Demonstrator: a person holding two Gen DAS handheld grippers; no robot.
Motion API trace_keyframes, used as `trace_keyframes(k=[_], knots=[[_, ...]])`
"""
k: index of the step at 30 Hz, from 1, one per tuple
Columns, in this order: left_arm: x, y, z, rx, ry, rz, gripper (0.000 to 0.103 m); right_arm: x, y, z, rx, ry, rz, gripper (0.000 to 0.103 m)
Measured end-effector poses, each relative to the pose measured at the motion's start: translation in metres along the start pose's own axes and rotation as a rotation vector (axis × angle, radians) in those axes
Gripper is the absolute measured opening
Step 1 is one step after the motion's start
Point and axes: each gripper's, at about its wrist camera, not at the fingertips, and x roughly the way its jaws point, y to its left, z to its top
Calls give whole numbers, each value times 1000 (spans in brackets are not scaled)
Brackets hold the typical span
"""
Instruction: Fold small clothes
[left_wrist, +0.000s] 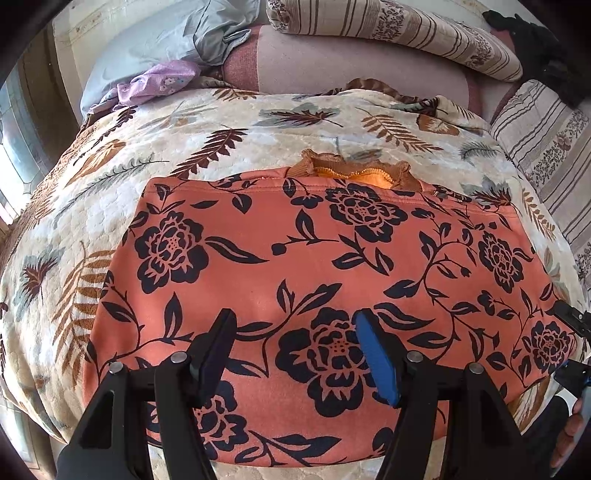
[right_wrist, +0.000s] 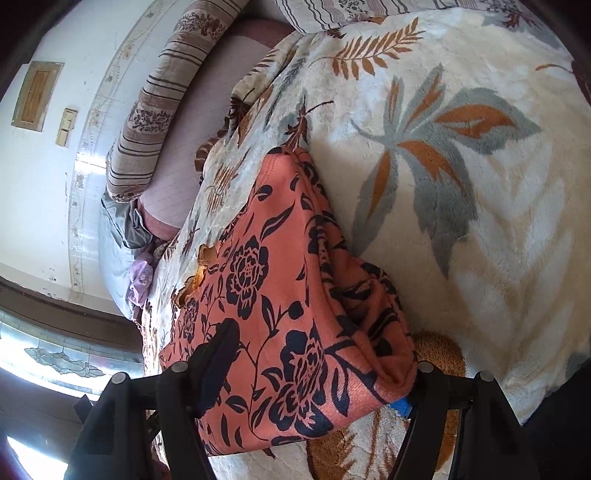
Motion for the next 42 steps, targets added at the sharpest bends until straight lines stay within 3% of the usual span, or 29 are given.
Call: trace_keyframes(k=[2,5,8,14,16,17,18,19,21,24,27,30,34,37,40,41,42], knots=[[0,-1,2,2,-5,0,68,0,1,0,-13,1,2,72],[4,-2,3,8,-13,8,68,0,4,-1,-49,3,-25,56],[31,-7,-3,36,60,34,69,3,-3,0,-13,17,-14,57],[2,-10,-2,48,-50,29,72,3,2,0,-24,10,-11,67],[17,-11,-5,47,-11,38,75,7,3,-1,-41,12,-26,66],[35,-13,-9,68,56,47,77,10,5,0,-59,16,-50,57],[38,-15,-13,86,19,60,79,13,7,1,-79,28,-81,34],[36,-18,-12,107,-6,72,79,16,9,3,-90,45,-93,26],[35,-16,-9,94,10,64,79,16,21,4,-135,52,-136,20],[25,-2,-3,51,21,-5,78,0,66,5,-252,-8,-156,16],[-12,41,-6,-75,-84,-76,78,-17,139,-7,-417,-79,-115,12],[-46,101,-18,-212,-178,-69,78,-16,219,-43,-585,-104,-33,12],[-66,186,-43,-399,-207,-29,78,16,298,-126,-774,-41,80,12],[-69,232,-69,-508,-203,-28,78,79,308,-189,-837,106,77,11],[-61,254,-82,-551,-171,-61,77,168,280,-240,-868,344,-68,15],[-58,257,-85,-556,-163,-87,77,180,269,-250,-870,369,-75,17],[-57,258,-86,-556,-155,-115,77,175,267,-254,-894,324,-46,19]])
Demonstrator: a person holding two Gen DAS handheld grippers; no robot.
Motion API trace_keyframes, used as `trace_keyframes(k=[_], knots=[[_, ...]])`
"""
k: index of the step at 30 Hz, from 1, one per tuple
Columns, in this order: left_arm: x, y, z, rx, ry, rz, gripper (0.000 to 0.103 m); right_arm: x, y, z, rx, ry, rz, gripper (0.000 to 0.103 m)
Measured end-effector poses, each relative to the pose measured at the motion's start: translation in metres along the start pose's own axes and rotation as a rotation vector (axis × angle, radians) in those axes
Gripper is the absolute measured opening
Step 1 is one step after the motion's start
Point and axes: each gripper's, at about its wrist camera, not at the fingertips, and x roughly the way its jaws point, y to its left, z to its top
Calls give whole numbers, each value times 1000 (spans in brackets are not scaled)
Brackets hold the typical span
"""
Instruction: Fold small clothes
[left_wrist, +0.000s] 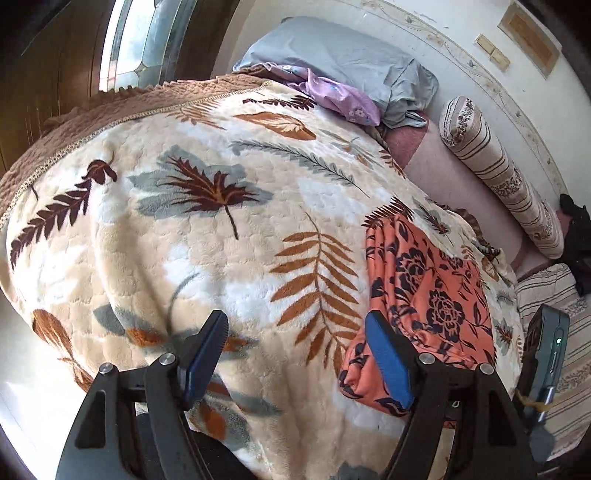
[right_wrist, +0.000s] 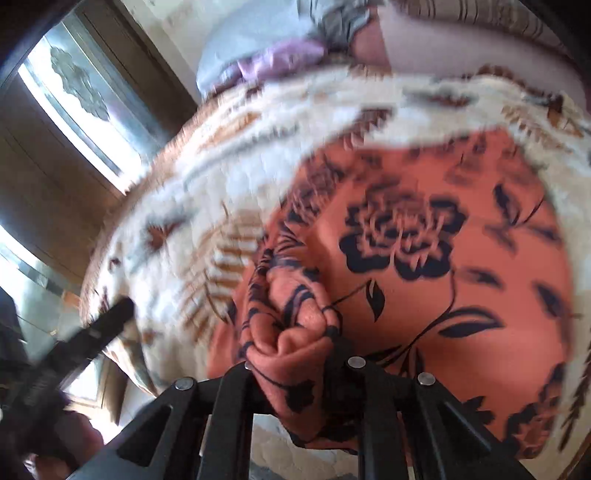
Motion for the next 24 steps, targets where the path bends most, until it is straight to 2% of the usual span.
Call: trace_keyframes(k=[1,2,3,4,5,6,8,10,16,19,22,23,24], knots=[[-2,0,-1,3,5,-29,77,-9,3,-3,-33,-41,4,21],[-3,-2,-1,2,5,-72,77,-16,3,-5,-43,-51,29,37],[-2,-5,-1,-3,11,-107,77,-22,0,-6,-28,-47,61,71],[1,-11,1,-5,25,-142,77,-29,-3,-9,-3,-55,83,86],[4,-19,2,-2,40,-189,77,-38,-7,-12,15,-74,91,95],[7,-26,2,1,57,-218,77,-46,-12,-16,26,-82,109,95],[11,-43,-1,34,88,-224,77,-66,-26,-25,62,-122,168,95],[13,-59,-7,71,110,-248,77,-84,-38,-35,107,-173,168,95],[32,-91,-23,153,187,-199,77,-115,-91,-52,254,-243,183,95],[40,-97,-26,143,217,-191,65,-121,-108,-56,290,-247,191,95],[47,-103,-26,155,240,-150,64,-122,-115,-57,302,-252,206,95],[51,-104,-26,159,245,-141,56,-122,-116,-57,305,-252,214,95],[54,-105,-26,165,249,-125,42,-121,-118,-58,307,-251,219,95]])
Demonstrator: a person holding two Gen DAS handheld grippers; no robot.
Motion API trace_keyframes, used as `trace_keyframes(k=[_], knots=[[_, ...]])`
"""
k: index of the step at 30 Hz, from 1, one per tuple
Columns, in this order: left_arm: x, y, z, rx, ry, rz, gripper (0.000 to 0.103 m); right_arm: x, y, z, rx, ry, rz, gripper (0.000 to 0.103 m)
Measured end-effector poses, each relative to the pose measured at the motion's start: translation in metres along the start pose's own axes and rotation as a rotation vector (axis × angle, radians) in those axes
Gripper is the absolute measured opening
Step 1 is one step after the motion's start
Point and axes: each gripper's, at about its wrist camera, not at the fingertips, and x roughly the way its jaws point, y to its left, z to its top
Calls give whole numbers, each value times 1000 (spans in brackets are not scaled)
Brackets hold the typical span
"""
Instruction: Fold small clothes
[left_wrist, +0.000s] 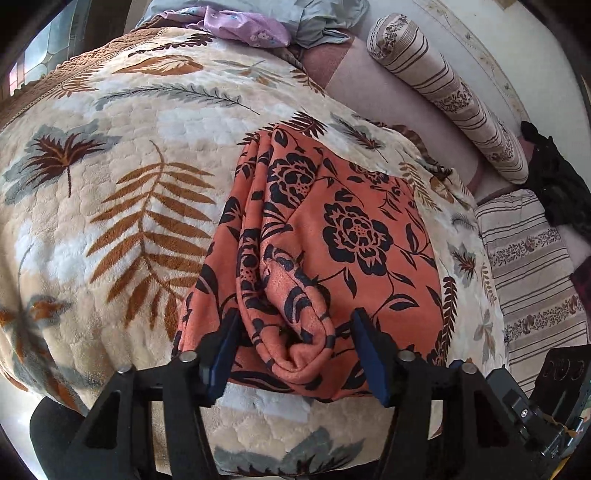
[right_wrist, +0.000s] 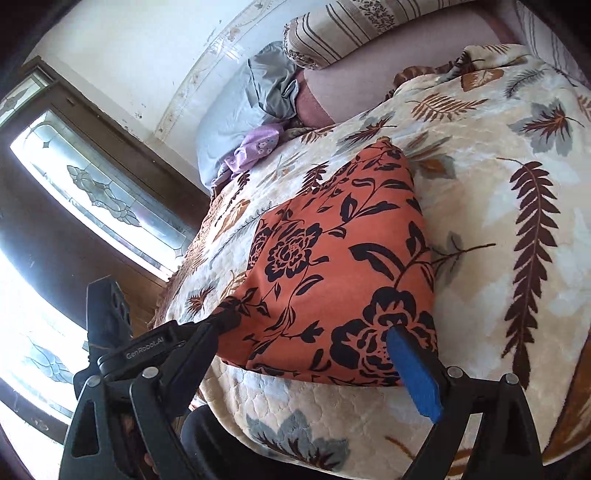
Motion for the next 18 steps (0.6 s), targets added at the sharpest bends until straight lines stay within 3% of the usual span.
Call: trace_keyframes(k=[1,3,8,9,12,13,18], knots=[[4,0,2,4,17,15,13,-1,-1,-2,2,2,2,95],[1,0,5,11,1,13,13,-2,-3,-3,8,4,10,95],[-46,-13,11,130,-184,18,13,-6,-6,3,7,-6,15,95],[-43,-7,10,124,-183,41,13,-5,-5,4,3,-7,15,95],[0,30,5,44,-63,102,13,-1,-3,10,8,-6,20,95],[9,41,0,8,-47,75,13,2,-2,12,6,5,27,95],[6,39,-3,20,-61,60,16,11,14,23,-41,29,52,95]])
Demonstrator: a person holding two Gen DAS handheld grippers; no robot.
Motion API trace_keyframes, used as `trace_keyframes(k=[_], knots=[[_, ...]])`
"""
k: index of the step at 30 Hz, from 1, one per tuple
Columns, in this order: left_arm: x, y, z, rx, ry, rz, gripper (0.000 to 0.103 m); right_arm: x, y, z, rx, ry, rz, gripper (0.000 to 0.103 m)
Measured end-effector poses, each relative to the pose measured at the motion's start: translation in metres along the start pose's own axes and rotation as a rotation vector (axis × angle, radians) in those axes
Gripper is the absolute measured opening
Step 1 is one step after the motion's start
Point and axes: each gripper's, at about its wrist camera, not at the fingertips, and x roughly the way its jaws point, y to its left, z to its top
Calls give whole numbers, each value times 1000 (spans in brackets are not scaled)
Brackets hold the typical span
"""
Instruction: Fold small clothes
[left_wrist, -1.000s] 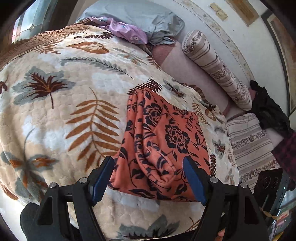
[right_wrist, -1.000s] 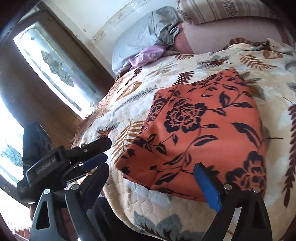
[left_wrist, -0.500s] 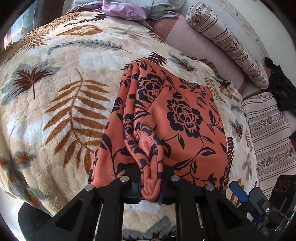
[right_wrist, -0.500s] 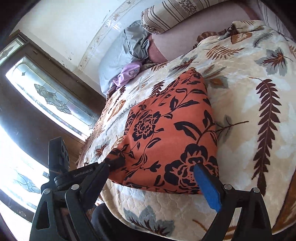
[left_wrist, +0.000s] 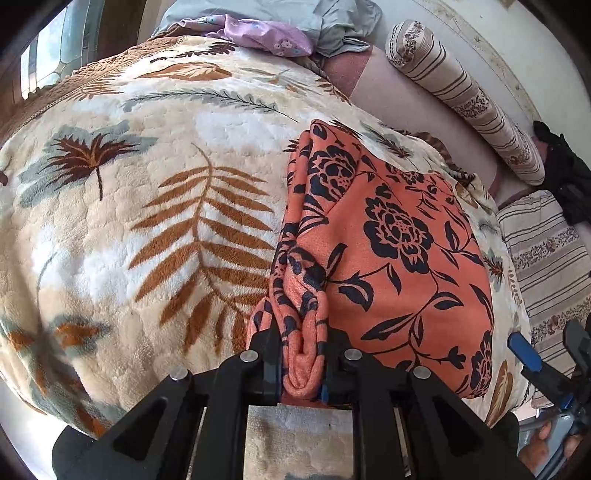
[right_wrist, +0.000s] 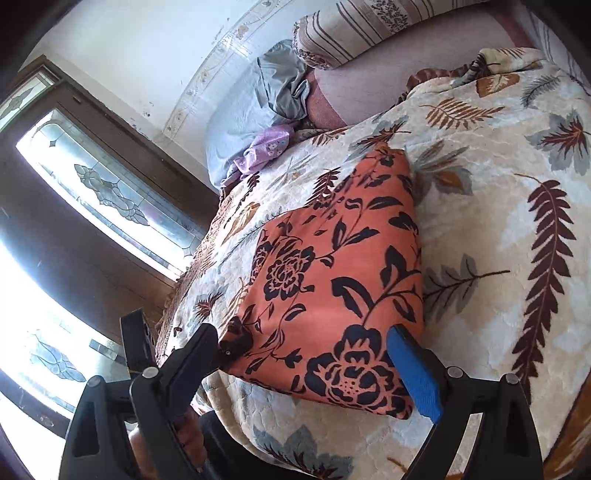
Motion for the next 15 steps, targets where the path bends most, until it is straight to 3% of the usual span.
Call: trace_keyframes(k=[4,7,10,12,14,15], knots=[[-1,1,-3,6,-9,-8,16,33,-3,13,47,86,167,95],[-2,-2,-2,17,-2,9,17,76,-45,2,231,210,134,95],[-27,-13,2,20,-46,64,22,70,-41,3,210,194,152,95],[-54,-29,8,50,-153,103,32,71,-41,2,200,205,152,95],[-71,-46,15,106,-219,60,51,71,-44,0,215,196,165,95],[-72,-54,18,133,-233,43,53,70,-44,-1,218,192,169,95]])
